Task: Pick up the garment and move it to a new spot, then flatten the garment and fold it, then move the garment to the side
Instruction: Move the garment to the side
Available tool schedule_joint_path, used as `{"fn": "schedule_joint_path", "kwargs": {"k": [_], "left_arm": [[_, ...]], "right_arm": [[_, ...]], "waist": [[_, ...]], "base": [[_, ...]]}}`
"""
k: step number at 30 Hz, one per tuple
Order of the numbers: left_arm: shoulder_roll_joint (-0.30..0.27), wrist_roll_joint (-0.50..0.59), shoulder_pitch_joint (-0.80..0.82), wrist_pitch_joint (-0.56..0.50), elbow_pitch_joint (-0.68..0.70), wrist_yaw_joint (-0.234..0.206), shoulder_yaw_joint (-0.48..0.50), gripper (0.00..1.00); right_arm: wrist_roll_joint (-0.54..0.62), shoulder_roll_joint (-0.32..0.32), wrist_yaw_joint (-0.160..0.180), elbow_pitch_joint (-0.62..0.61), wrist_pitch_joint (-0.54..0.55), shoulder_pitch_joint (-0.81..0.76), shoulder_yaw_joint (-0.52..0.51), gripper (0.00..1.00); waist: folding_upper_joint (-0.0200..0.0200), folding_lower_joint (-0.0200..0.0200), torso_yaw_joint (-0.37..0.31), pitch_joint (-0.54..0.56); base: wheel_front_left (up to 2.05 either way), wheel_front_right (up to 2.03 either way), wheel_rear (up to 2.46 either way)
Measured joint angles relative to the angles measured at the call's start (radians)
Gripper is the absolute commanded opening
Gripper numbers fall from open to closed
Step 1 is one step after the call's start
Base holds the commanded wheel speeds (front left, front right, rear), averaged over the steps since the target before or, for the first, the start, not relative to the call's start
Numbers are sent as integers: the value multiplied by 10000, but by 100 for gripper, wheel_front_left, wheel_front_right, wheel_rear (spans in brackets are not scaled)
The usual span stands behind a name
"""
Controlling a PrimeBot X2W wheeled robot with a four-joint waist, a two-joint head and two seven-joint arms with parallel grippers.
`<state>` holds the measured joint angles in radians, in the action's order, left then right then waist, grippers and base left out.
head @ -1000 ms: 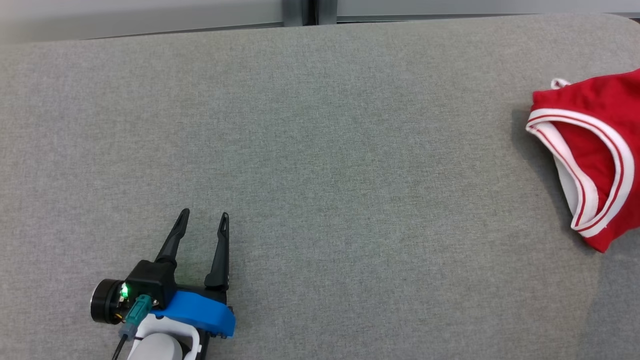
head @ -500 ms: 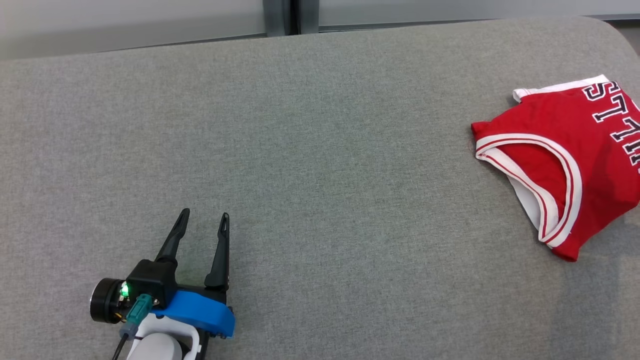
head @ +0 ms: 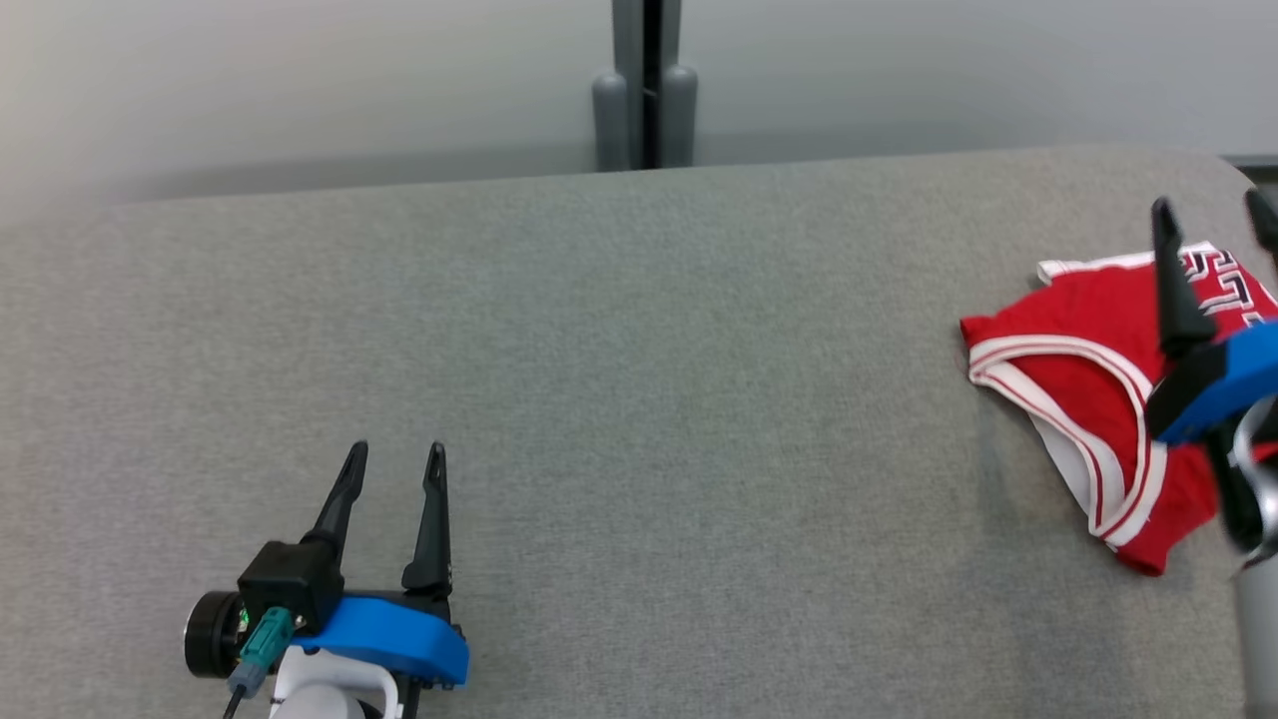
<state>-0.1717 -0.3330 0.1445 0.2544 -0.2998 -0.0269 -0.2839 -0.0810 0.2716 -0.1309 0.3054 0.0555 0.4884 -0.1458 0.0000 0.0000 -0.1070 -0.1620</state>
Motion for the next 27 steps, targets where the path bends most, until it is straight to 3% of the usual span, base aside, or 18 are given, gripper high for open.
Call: {"fn": "schedule_joint_path", "kwargs": {"k": [7, 11, 14, 17, 27], "left_arm": [[144, -199, -716, 58, -163, -92, 267, 100], [221, -299, -1053, 71, -159, -138, 453, 100], [240, -261, -1351, 73, -82, -255, 560, 100], [374, -309, -1702, 73, -13, -290, 752, 100], [500, -249, -1847, 73, -63, -293, 759, 100]], "right_arm": [[441, -1544, 0, -1066, -1147, -2097, -209, 100], [589, -2063, 0, -1260, -1478, -3083, -211, 100], [533, -2176, 0, -1221, -1764, -3802, -59, 100], [-366, -2205, 0, -696, -2224, -4351, 585, 100], [-736, -2213, 2, 372, -2861, -4402, 1191, 100]], "waist": [[0, -1, 496, 767], [0, -1, 648, 1007], [0, -1, 746, 1155], [0, -1, 842, 1280], [0, 0, 966, 1434]], "base": [[0, 0, 0], [0, 0, 0], [0, 0, 0], [0, 0, 0], [0, 0, 0]]}}
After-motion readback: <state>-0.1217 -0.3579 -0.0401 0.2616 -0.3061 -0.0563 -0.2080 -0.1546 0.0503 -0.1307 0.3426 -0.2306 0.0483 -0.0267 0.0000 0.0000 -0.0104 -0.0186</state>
